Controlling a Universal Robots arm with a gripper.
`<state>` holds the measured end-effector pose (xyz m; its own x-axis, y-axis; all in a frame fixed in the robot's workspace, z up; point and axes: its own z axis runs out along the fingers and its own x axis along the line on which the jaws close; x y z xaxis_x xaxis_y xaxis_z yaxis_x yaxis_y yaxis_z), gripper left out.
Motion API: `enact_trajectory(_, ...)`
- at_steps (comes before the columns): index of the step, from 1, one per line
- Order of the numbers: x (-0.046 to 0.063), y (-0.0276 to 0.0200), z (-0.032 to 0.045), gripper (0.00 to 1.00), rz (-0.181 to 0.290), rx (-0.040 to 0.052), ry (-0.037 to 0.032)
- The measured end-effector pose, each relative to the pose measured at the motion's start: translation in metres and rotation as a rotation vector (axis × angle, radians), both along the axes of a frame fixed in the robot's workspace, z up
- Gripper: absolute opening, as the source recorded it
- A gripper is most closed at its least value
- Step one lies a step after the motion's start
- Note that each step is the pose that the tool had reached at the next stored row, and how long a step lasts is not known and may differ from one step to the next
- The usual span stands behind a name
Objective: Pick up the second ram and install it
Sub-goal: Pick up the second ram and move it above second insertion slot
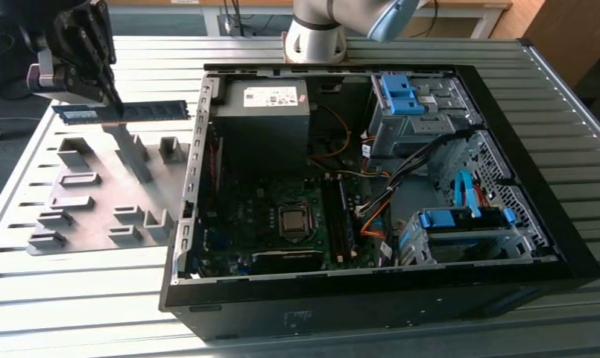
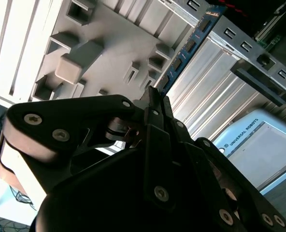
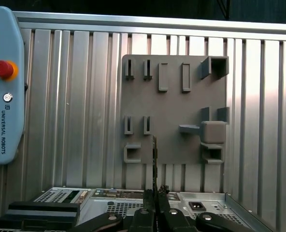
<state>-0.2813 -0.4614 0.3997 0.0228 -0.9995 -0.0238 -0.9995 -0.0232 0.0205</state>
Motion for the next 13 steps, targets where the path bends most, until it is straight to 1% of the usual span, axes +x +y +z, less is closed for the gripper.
enact_trajectory(7, 0.015, 0.0000, 0.0000, 0.14, 0.000, 0.0000, 0.0008)
enact_trajectory(13, 0.031, 0.0000, 0.0000, 0.14, 0.000, -0.0001, 0.0012)
